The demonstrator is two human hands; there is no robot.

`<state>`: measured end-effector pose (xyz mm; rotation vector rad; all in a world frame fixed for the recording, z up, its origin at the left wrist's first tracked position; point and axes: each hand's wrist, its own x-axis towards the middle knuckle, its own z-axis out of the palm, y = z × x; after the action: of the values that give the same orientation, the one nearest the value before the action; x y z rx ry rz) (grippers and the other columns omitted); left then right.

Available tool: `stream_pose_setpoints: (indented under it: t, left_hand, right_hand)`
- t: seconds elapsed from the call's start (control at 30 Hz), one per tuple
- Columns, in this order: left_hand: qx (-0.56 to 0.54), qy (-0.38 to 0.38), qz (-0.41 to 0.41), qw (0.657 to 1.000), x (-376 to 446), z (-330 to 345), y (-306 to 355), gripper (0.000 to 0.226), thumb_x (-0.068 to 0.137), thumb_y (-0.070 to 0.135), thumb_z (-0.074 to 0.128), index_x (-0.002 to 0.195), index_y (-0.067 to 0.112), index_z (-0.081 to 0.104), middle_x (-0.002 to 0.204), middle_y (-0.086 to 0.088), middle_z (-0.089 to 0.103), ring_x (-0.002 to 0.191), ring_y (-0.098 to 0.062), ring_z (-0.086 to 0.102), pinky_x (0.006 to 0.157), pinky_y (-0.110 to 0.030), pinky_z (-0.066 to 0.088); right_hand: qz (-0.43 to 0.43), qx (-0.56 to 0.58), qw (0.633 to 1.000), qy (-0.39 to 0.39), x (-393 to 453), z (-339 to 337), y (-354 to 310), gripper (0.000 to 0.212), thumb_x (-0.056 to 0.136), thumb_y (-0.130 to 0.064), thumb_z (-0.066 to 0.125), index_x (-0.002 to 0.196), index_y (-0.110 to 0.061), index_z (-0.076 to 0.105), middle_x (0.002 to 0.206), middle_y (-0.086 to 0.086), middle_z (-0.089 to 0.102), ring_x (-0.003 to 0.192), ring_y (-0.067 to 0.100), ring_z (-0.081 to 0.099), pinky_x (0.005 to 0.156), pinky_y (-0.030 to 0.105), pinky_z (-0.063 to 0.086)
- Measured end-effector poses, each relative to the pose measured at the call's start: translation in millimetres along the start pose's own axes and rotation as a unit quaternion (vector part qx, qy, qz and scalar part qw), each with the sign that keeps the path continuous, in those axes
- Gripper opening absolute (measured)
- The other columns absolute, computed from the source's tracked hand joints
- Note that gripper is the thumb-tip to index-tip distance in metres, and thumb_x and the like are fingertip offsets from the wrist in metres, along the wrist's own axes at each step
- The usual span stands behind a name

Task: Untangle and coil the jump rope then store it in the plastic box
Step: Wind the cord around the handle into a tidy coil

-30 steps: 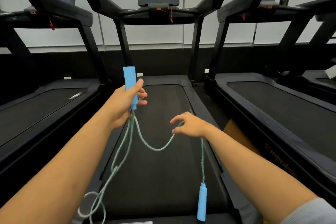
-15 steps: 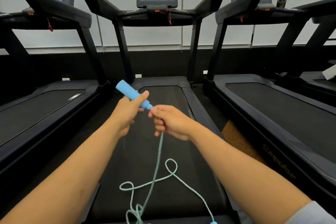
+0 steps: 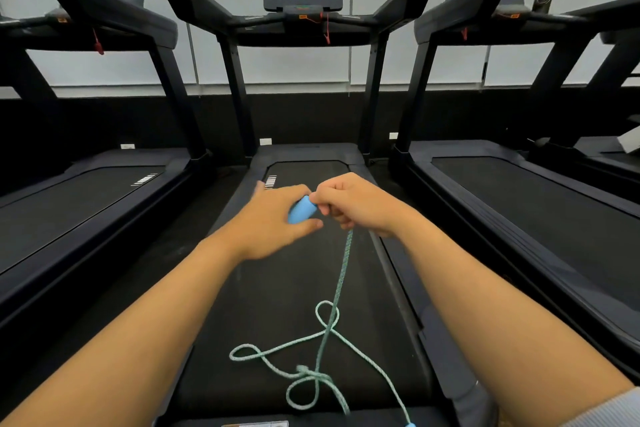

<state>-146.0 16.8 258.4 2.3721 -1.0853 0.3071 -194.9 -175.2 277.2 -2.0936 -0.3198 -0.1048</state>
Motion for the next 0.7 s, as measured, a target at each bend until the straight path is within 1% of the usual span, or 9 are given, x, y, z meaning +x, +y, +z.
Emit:
stream_pose_setpoints:
  t: [0.03, 0.07, 0.1, 0.17, 0.23, 0.33, 0.5, 0.57, 0.7]
  left_hand:
    - [-0.048, -0.015, -0.001, 0.999, -1, 0, 5, 0.012, 0.096, 0.038, 0.065, 0.103, 0.031, 0.058, 0.089, 0.004, 0.068, 0.076, -0.014, 0.065, 0.098, -0.057, 0.051]
    - [-0.088, -0.022, -0.006, 0.996, -1, 0, 9, 0.009, 0.097, 0.033, 0.064, 0.102, 0.031, 0.056, 0.086, 0.000, 0.069, 0.068, -0.016, 0.067, 0.079, -0.056, 0.058]
    - [-0.110, -0.021, -0.011, 0.994, -1, 0, 10, 0.009, 0.097, 0.029, 0.062, 0.102, 0.029, 0.056, 0.085, -0.004, 0.069, 0.061, -0.018, 0.068, 0.068, -0.056, 0.059]
    - [-0.132, -0.024, -0.020, 0.991, -1, -3, 9, 0.011, 0.095, 0.028, 0.063, 0.099, 0.021, 0.055, 0.076, -0.010, 0.065, 0.050, -0.023, 0.061, 0.058, -0.056, 0.059]
    - [-0.155, -0.039, -0.026, 0.987, -3, -6, 9, 0.027, 0.097, 0.037, 0.065, 0.095, 0.012, 0.054, 0.063, -0.007, 0.057, 0.048, -0.025, 0.054, 0.053, -0.045, 0.056]
    - [-0.192, -0.068, -0.038, 0.978, -5, -12, 4, 0.047, 0.099, 0.048, 0.063, 0.085, 0.005, 0.049, 0.060, -0.005, 0.052, 0.049, -0.025, 0.050, 0.049, -0.036, 0.048]
    - [-0.248, -0.082, -0.030, 0.965, -9, -29, -13, 0.030, 0.095, 0.030, 0.063, 0.078, 0.006, 0.055, 0.059, -0.012, 0.054, 0.050, -0.025, 0.050, 0.056, -0.036, 0.047]
    - [-0.261, -0.064, -0.031, 0.963, -13, -38, -20, 0.023, 0.093, 0.026, 0.062, 0.083, 0.005, 0.061, 0.059, -0.014, 0.054, 0.050, -0.025, 0.050, 0.057, -0.036, 0.048]
    - [-0.236, -0.016, -0.040, 0.971, -22, -54, -44, 0.023, 0.090, 0.027, 0.062, 0.090, 0.005, 0.067, 0.062, -0.021, 0.054, 0.053, -0.025, 0.051, 0.057, -0.031, 0.051]
  right_hand:
    - [-0.004, 0.000, 1.000, 0.000, -1, -1, -1, 0.036, 0.100, -0.021, 0.056, 0.064, -0.016, 0.052, 0.053, -0.006, 0.034, 0.050, 0.013, 0.027, 0.049, 0.024, 0.028]
    - [-0.008, 0.003, 1.000, 0.005, -1, -3, -2, 0.036, 0.101, -0.022, 0.057, 0.065, -0.016, 0.052, 0.053, -0.007, 0.035, 0.051, 0.013, 0.027, 0.050, 0.024, 0.028]
    - [-0.011, 0.006, 1.000, 0.012, -1, -6, -3, 0.036, 0.101, -0.024, 0.058, 0.067, -0.016, 0.053, 0.052, -0.007, 0.035, 0.051, 0.013, 0.027, 0.050, 0.024, 0.028]
    - [-0.021, 0.001, 0.999, 0.024, -4, -15, -4, 0.035, 0.102, -0.030, 0.061, 0.070, -0.016, 0.058, 0.054, -0.006, 0.035, 0.051, 0.013, 0.028, 0.051, 0.025, 0.030]
    - [-0.037, -0.022, 0.999, 0.026, -9, -25, -5, 0.035, 0.101, -0.039, 0.065, 0.072, -0.019, 0.063, 0.056, -0.004, 0.035, 0.054, 0.015, 0.030, 0.052, 0.025, 0.034]
    - [-0.047, -0.036, 0.998, 0.027, -15, -41, -4, 0.034, 0.099, -0.042, 0.067, 0.075, -0.019, 0.067, 0.058, -0.002, 0.035, 0.056, 0.015, 0.031, 0.054, 0.027, 0.034]
    - [-0.063, -0.012, 0.996, 0.053, -23, -73, 2, 0.032, 0.102, -0.038, 0.064, 0.079, -0.016, 0.067, 0.057, -0.002, 0.035, 0.053, 0.015, 0.029, 0.054, 0.028, 0.033]
    - [-0.066, 0.007, 0.995, 0.071, -28, -85, 5, 0.031, 0.104, -0.034, 0.061, 0.079, -0.015, 0.066, 0.056, -0.006, 0.034, 0.052, 0.013, 0.028, 0.052, 0.025, 0.033]
    - [-0.076, 0.055, 0.989, 0.118, -36, -107, 10, 0.030, 0.107, -0.025, 0.055, 0.080, -0.013, 0.062, 0.054, -0.009, 0.033, 0.049, 0.009, 0.025, 0.049, 0.022, 0.029]
